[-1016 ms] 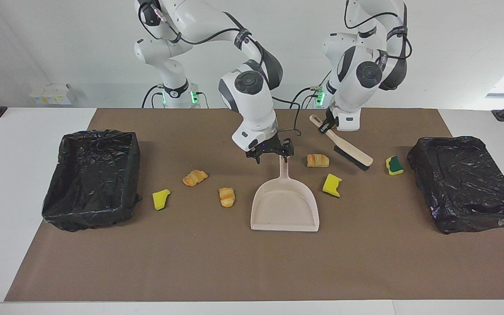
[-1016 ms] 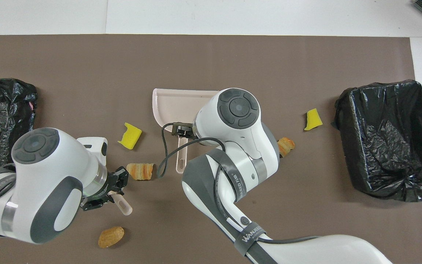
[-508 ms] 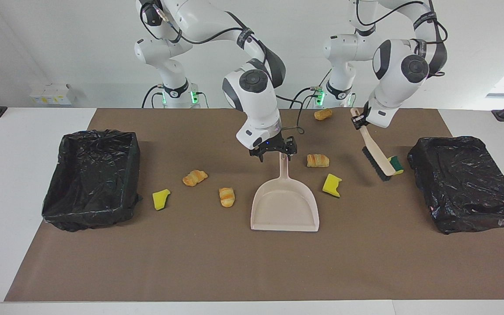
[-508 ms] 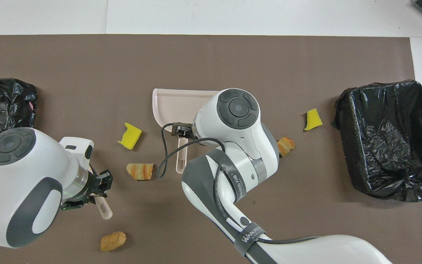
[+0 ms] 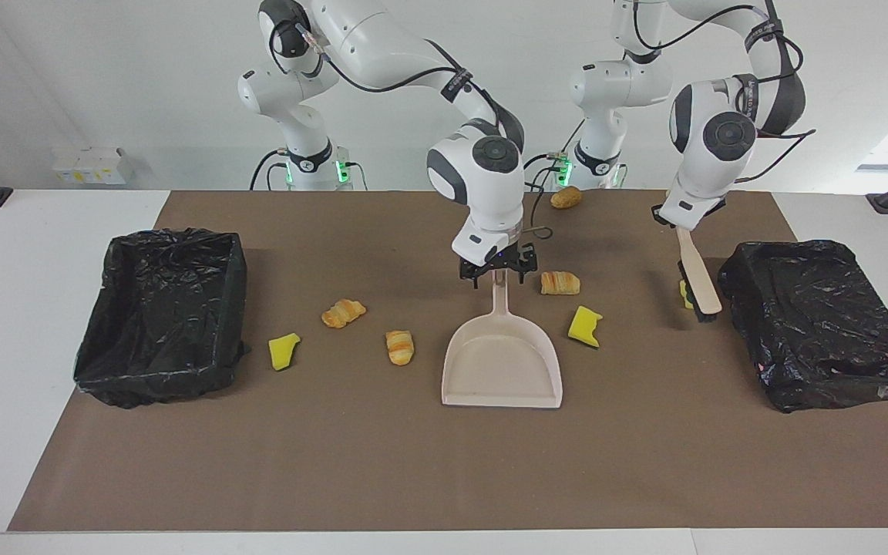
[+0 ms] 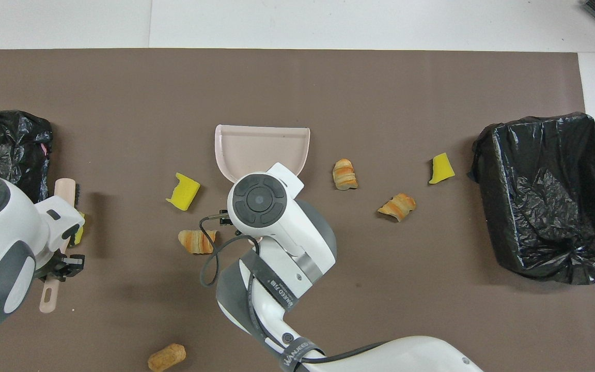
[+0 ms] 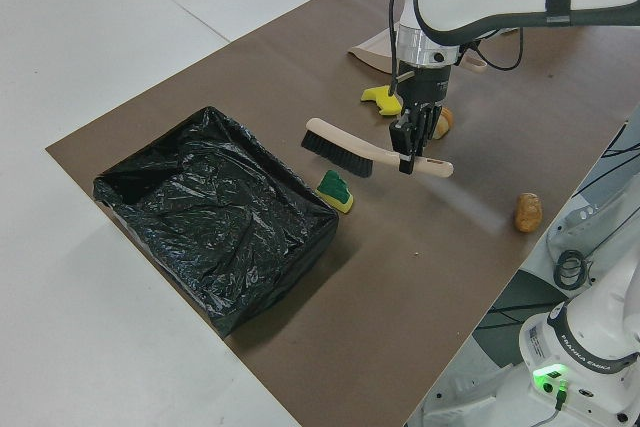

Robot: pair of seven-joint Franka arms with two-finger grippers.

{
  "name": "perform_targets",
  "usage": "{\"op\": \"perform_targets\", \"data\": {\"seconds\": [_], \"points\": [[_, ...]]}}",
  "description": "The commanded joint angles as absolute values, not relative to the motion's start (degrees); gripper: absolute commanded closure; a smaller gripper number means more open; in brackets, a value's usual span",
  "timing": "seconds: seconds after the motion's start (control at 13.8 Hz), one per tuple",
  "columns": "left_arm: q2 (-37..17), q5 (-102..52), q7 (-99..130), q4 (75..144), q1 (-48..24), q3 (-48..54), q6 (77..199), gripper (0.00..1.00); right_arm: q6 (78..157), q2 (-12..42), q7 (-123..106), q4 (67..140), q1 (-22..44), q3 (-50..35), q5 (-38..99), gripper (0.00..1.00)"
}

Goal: Sweep and dump trash in bin

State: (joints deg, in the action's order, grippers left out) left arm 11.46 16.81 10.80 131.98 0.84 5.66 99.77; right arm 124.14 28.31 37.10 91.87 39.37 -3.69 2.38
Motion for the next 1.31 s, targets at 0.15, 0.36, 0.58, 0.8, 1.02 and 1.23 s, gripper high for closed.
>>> {"op": "perform_targets", "data": {"seconds": [0.15, 0.36, 0.58, 0.8, 1.02, 1.23], "points": [[12.83, 23.73, 10.63, 134.29, 3.69, 5.98, 100.99, 1.00, 124.46, 29.18, 39.02, 90.79, 39.73, -3.60, -0.96, 0.37], [14.41, 23.82, 11.69, 137.98, 4.92, 5.98, 102.91, 1.00, 123.58, 29.01, 39.11, 90.44, 39.81, -3.60, -3.33, 0.37], [14.33, 23.82, 16.51, 141.06, 4.14, 6.15, 105.46, 1.00, 124.10, 28.83, 39.11, 90.44, 39.55, -3.34, -4.12, 0.58], [13.80, 22.33, 17.05, 141.06, 3.17, 6.50, 106.96, 1.00, 123.93, 28.83, 39.11, 90.53, 39.29, -3.52, -4.48, 1.00], [12.93, 12.17, 16.88, 140.36, -0.86, 6.50, 108.01, 1.00, 122.00, 26.73, 38.59, 90.79, 37.45, -3.16, -3.52, 1.00], [11.17, 3.71, 17.23, 138.53, -5.26, 6.42, 111.62, 1.00, 118.66, 23.74, 36.31, 91.14, 34.82, -3.43, -3.25, 1.00]]}}
